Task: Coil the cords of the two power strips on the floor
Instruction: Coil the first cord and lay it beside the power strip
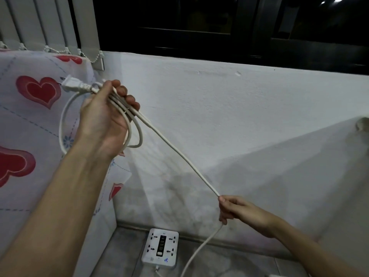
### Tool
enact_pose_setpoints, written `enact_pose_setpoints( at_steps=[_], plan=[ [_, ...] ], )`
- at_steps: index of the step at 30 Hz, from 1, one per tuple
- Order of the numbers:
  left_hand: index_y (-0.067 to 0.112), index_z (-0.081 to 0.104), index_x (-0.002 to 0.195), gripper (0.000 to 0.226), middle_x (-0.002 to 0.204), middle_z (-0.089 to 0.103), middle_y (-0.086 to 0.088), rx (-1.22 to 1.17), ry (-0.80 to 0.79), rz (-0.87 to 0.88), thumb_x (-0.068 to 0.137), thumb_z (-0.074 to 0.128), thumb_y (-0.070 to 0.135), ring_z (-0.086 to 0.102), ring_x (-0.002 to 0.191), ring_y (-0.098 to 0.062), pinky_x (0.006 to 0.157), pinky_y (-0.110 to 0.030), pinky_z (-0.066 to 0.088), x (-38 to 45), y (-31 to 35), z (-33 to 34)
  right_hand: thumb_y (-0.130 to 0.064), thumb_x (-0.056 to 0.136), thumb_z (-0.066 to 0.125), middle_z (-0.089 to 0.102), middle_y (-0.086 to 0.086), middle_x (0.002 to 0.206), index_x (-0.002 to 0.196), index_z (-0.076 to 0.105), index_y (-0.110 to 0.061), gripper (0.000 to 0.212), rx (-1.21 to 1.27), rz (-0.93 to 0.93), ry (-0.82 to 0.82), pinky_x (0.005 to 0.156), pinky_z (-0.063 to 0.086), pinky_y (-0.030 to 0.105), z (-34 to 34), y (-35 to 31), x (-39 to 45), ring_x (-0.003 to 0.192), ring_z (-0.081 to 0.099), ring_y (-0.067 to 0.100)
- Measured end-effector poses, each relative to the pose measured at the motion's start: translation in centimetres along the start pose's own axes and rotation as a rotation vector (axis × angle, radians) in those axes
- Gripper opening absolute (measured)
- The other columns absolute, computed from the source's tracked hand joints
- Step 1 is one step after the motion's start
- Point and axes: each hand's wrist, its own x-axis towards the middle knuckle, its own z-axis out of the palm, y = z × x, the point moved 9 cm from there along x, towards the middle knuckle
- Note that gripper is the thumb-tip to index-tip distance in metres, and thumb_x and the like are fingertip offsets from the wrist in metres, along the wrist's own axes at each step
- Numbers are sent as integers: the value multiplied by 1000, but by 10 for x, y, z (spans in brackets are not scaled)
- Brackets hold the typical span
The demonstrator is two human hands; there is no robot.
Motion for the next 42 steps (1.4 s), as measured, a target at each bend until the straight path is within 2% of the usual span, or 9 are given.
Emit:
enact_pose_setpoints(
  at_steps=[2, 6, 10, 18, 23, 27, 32, 35, 42],
  plan=[
    [17, 53, 77, 29, 56, 55, 9, -8, 16, 19, 101, 37, 22, 53, 50, -6, 62, -21, 48, -1, 7, -2, -45, 94, 45, 33, 1, 63, 67, 44, -16, 40, 66, 12, -10, 89, 51, 36, 3, -3, 1, 64, 47, 19],
    [17, 53, 76, 27, 55, 53, 10, -27, 29, 33, 100, 39, 20, 49, 47, -5, 57, -20, 46, -2, 15, -2, -41, 92, 51, 47, 0, 66, 71, 51, -15, 34, 90, 30, -119, 72, 47, 24, 20, -1, -1, 66, 45, 20],
    [17, 51, 77, 26, 54, 50, 10, -21, 22, 38, 99, 39, 20, 43, 45, -5, 52, -19, 43, -5, 21, 0, -35, 98, 44, 57, 4, 73, 75, 57, -13, 35, -38, 53, -172, 74, 44, 18, 32, 7, -1, 70, 53, 11],
    [18, 50, 70, 27, 45, 38, 8, 521, -97, -35, 96, 49, 23, 31, 36, -7, 42, -19, 32, -52, 1, 23, -31, 97, 44, 45, 3, 60, 68, 47, -12, 35, -50, -34, 458, 64, 51, 42, -36, 6, 16, 53, 50, 15],
    [0, 54, 88, 16, 56, 65, -9, 803, -208, -193, 94, 50, 14, 57, 43, -19, 41, -22, 48, -114, -76, 21, -31, 98, 46, 42, -2, 53, 67, 47, -13, 36, -9, -60, 614, 60, 49, 39, -50, -12, 21, 49, 45, 13],
    [7, 56, 95, 15, 78, 76, -12, 780, -73, -294, 97, 48, 20, 75, 71, -22, 69, -30, 60, -140, -156, -12, -34, 97, 46, 44, 1, 54, 69, 52, -11, 37, -119, -162, 621, 56, 38, 36, -31, -42, 22, 52, 44, 14],
    [8, 62, 108, 17, 91, 77, -13, 459, 233, -382, 98, 49, 11, 75, 88, -23, 82, -34, 59, -157, -213, -50, -42, 95, 47, 56, 4, 62, 82, 59, -13, 34, -316, -246, 448, 58, 47, 36, 17, -68, 30, 55, 55, 10],
    [9, 68, 108, 23, 98, 77, -9, 393, 363, -391, 96, 54, 23, 72, 97, -19, 91, -37, 54, -160, -216, -58, -46, 96, 40, 56, -6, 74, 83, 54, -21, 32, -571, -322, 406, 67, 49, 33, 33, -81, 28, 70, 59, 11],
    [8, 69, 84, 34, 80, 73, -11, 247, 503, -564, 91, 58, 39, 70, 85, -27, 82, -41, 54, -152, -218, -61, -46, 98, 26, 44, -5, 97, 114, 57, -27, 39, -797, -327, 375, 77, 46, 29, 46, -88, 25, 82, 59, 16]
  ],
)
